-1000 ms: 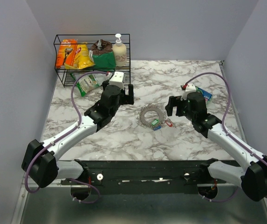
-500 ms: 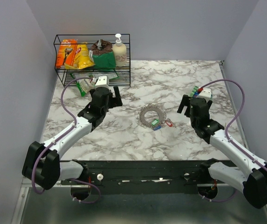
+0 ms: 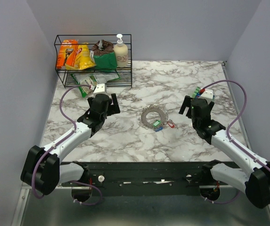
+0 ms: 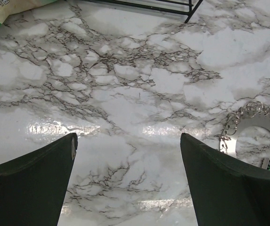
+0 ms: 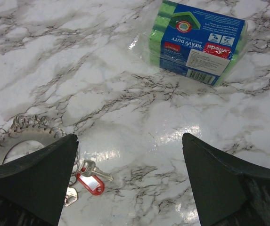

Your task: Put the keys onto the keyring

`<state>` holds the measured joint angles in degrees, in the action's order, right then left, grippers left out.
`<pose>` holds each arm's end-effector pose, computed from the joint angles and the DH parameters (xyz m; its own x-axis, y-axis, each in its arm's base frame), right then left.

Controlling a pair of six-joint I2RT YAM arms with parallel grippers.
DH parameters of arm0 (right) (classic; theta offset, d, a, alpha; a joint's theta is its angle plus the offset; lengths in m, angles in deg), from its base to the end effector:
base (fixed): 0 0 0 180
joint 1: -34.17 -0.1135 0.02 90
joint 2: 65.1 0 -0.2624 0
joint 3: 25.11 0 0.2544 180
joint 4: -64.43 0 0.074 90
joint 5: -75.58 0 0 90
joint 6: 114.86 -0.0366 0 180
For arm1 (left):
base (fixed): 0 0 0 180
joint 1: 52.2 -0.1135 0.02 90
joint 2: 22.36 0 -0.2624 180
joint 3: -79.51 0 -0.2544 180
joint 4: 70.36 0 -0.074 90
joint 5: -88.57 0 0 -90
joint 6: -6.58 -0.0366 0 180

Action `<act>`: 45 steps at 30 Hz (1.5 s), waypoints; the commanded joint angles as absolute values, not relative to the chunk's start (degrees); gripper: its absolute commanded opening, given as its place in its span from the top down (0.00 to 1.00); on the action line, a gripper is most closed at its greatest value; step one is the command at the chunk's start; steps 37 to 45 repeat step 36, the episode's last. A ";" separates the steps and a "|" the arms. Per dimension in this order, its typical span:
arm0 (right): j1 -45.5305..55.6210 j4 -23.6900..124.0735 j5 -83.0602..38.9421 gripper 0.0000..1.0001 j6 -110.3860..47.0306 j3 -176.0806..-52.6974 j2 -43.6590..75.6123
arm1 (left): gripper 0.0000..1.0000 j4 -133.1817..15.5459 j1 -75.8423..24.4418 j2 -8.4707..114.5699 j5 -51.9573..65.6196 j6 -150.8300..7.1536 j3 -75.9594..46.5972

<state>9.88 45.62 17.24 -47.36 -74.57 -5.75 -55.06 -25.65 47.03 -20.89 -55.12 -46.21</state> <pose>0.2167 0.0767 0.2451 -0.3778 0.1869 -0.9068 0.2317 0.9673 0.1028 0.2441 -0.1084 0.2379 -0.4766 -0.2615 -0.8393 -0.0699 0.9630 -0.2604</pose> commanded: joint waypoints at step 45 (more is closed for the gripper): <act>10.09 46.04 18.01 0.00 -48.59 -74.88 -7.09 | 0.01 -56.45 -26.62 45.85 -22.52 -56.88 -48.53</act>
